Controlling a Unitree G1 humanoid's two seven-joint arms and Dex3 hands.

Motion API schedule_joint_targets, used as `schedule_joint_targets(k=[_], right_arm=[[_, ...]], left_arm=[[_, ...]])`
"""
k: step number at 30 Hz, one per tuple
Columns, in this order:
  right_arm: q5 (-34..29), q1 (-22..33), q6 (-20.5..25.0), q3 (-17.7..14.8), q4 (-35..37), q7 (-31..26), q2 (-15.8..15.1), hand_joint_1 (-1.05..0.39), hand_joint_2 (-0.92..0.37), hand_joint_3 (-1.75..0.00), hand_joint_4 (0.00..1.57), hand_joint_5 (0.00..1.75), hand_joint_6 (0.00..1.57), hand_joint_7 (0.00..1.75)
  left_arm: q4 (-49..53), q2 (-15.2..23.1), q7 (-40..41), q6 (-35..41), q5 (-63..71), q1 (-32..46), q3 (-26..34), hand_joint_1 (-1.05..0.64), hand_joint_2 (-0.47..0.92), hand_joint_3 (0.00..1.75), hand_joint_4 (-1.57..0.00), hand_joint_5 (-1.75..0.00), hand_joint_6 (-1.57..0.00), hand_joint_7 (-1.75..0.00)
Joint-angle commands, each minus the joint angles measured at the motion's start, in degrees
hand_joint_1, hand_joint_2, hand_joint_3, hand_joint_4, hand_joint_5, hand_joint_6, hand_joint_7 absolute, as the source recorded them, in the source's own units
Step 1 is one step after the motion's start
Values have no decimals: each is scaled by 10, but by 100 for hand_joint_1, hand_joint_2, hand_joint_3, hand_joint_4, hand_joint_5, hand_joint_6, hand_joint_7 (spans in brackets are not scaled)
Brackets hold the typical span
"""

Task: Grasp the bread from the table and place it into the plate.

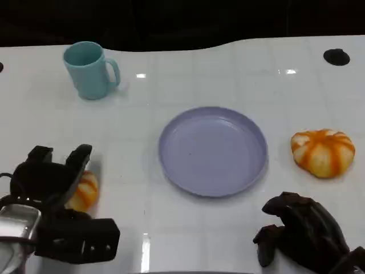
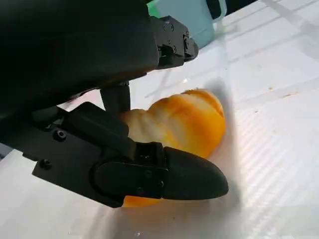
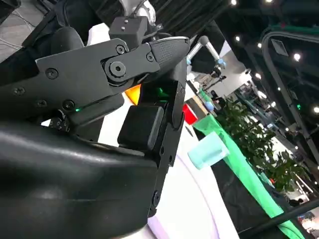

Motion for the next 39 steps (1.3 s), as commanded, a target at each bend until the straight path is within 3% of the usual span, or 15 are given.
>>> schedule_joint_targets(k=[1,7,8,9,10,12,16,18,19,20,23,26,30,32,39], right_arm=[[2,-2,-4,-4,3,5,-4,-72,-92,-2,155,73,157,35],[1,2,-6,-3,-1,1,-3,-72,-92,-3,155,74,157,34],[1,1,-7,-4,1,2,-3,-72,-92,-3,155,74,157,34],[3,1,-3,-4,0,2,-3,-72,-92,-3,155,74,157,34],[4,0,-1,-4,0,2,-4,-72,-91,-2,155,74,157,34],[4,-1,1,-4,0,2,-4,-72,-91,-2,155,74,157,34],[4,0,4,-4,-2,1,-5,-72,-91,-2,155,73,157,34],[6,-1,5,-5,-1,2,-4,-72,-91,-2,155,73,157,34],[6,-1,5,-5,-1,2,-4,-72,-90,-2,155,73,157,34],[6,-1,4,-5,-1,2,-4,-72,-90,-2,155,73,157,34],[4,0,3,-4,-3,1,-5,-72,-91,-2,155,73,157,34],[6,-1,3,-5,-2,4,-5,-71,-91,-2,154,73,157,33],[6,1,6,-5,-5,0,-6,-71,-91,-2,154,73,157,33],[4,3,7,-4,-10,-5,-5,-72,-91,-2,154,74,157,35],[1,10,5,-3,-15,-8,-6,-72,-91,-2,155,75,157,36]], left_arm=[[79,3,17,-17,-33,-20,-11,-105,76,34,0,-175,0,0],[161,0,31,-63,-81,-49,-23,-105,73,29,0,-175,-7,-5],[169,0,30,-69,-88,-52,-25,-105,76,21,0,-175,-3,-70],[176,0,31,-74,-93,-55,-27,-105,77,18,0,-175,-1,-121],[182,0,33,-76,-96,-57,-31,-105,79,16,-1,-175,-1,-153],[192,1,37,-81,-101,-61,-36,-105,81,15,-3,-175,0,-169],[214,2,48,-97,-111,-70,-46,-105,80,14,-53,-175,-12,-174],[230,3,64,-121,-122,-72,-46,-105,78,18,-83,-166,-36,-175],[239,3,72,-130,-126,-74,-47,-105,68,39,-97,-159,-46,-174],[247,2,79,-137,-128,-76,-48,-105,40,93,-124,-147,-70,-164],[276,-1,117,-155,-129,-82,-55,-105,8,162,-152,-141,-103,-142],[307,-9,169,-175,-128,-87,-63,-105,10,173,-157,-154,-118,-137],[382,-29,242,-201,-128,-95,-77,-105,50,175,-157,-170,-152,-144],[406,-38,273,-208,-131,-96,-79,-105,63,175,-157,-174,-156,-166],[422,-58,330,-277,-198,-88,-36,-105,78,175,-157,-175,-157,-175]])
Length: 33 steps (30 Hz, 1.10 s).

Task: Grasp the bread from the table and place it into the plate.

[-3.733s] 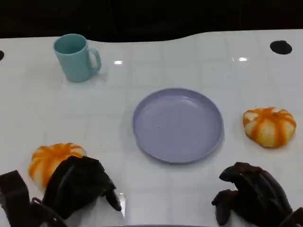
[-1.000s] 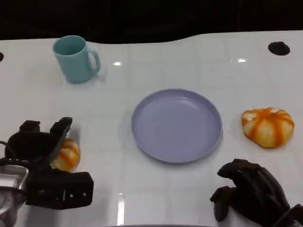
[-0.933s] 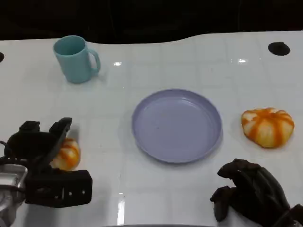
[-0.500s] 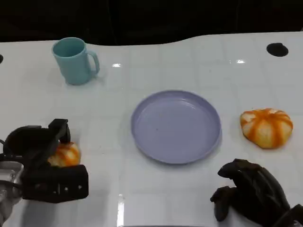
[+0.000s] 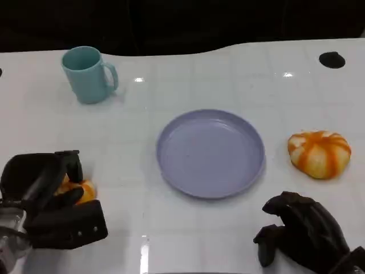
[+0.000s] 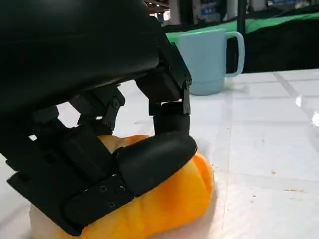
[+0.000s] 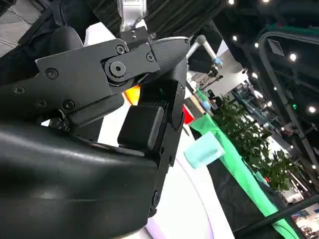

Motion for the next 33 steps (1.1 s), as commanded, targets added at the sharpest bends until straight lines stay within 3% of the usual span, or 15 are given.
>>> schedule_joint_targets(k=[1,6,12,20,25,33], right_arm=[[-1,8,0,-2,-11,-5,-6,-73,-91,-2,155,75,157,36],[1,7,-8,-5,-3,1,-5,-72,-91,-2,154,75,157,36],[2,2,-13,-7,7,8,-5,-74,-91,-1,154,77,157,35],[1,2,-10,-6,6,4,-5,-74,-91,-1,154,77,157,37],[0,0,-10,-7,7,3,-6,-74,-90,-1,153,78,157,36],[-2,-1,-15,-7,9,3,-7,-75,-91,-1,153,78,157,36]], left_arm=[[24,-20,11,-46,-32,47,15,-105,79,175,-157,-175,-157,-175],[9,-30,2,-130,-93,58,54,-105,84,175,-157,-175,-157,-175],[-3,-41,-16,-209,-139,67,87,-105,80,171,-157,-175,-157,-175],[-17,-69,-109,-297,-234,79,158,-105,86,135,-157,-175,-149,-174],[-29,-98,-218,-321,-320,85,212,-105,87,106,-157,-164,-147,-157],[-72,-120,-315,-311,-377,94,255,-105,85,95,-157,-154,-151,-143]])
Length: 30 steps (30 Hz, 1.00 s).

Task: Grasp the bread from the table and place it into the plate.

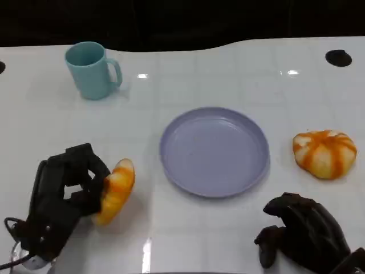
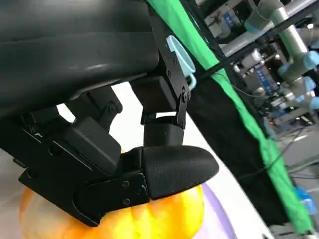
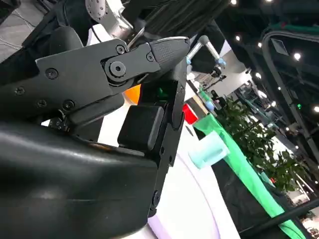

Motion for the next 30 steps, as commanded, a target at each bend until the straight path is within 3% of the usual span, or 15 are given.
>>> schedule_joint_targets(k=[1,17,22,30], right_arm=[[-1,0,-8,-5,4,1,-7,-75,-91,-1,153,79,157,36],[1,-6,-1,-6,8,-3,-8,-74,-92,-1,152,81,157,36],[1,-6,13,-6,2,-9,-11,-75,-90,0,152,81,157,37],[3,-7,6,-9,11,5,-11,-73,-90,0,152,81,157,36]], left_arm=[[-21,-4,-30,-1,-19,6,20,-105,85,95,-157,-154,-151,-143],[-32,-32,0,-6,12,-35,32,-105,92,81,-153,-154,-144,-145],[-27,-37,62,-15,71,-77,15,-105,92,84,-143,-170,-128,-161],[-23,-30,183,-13,186,-119,-29,-105,92,94,-136,-175,-113,-174]])
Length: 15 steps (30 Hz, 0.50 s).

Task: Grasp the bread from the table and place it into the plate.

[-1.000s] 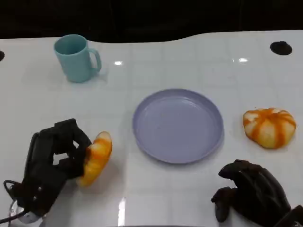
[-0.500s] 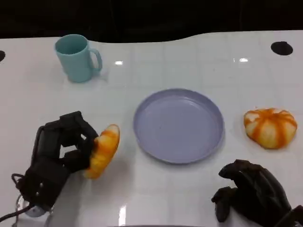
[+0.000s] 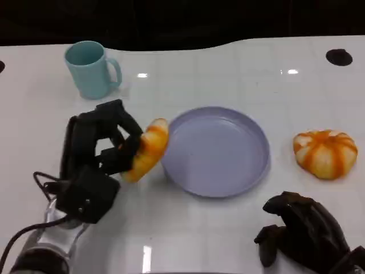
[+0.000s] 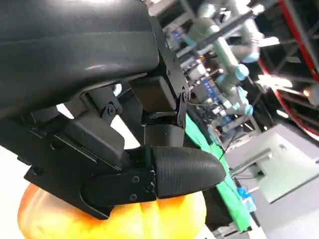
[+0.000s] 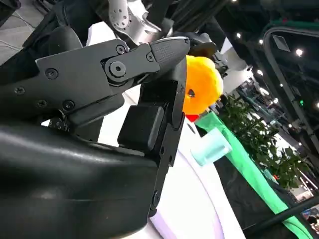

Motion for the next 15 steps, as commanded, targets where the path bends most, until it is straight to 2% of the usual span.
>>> schedule_joint_targets(k=[1,4,6,9,15], right_arm=[[3,-1,-7,-8,8,9,-9,-73,-91,0,152,81,157,36],[2,-4,-8,-8,12,12,-10,-74,-91,0,152,81,157,36],[2,-7,-8,-8,18,17,-12,-74,-90,0,152,81,157,36],[1,-6,-3,-6,17,15,-12,-74,-89,0,152,80,157,36],[4,-8,-8,-7,22,25,-10,-71,-90,-1,153,77,157,32]], left_arm=[[4,13,72,-2,54,-28,-23,-105,92,94,-136,-175,-113,-174],[5,17,107,10,88,-38,-42,-105,92,96,-136,-175,-113,-175],[0,23,134,32,122,-49,-64,-105,92,106,-139,-175,-114,-175],[1,27,151,62,159,-68,-96,-105,92,112,-143,-175,-116,-175],[26,19,141,97,178,-104,-137,-105,92,109,-146,-175,-119,-175]])
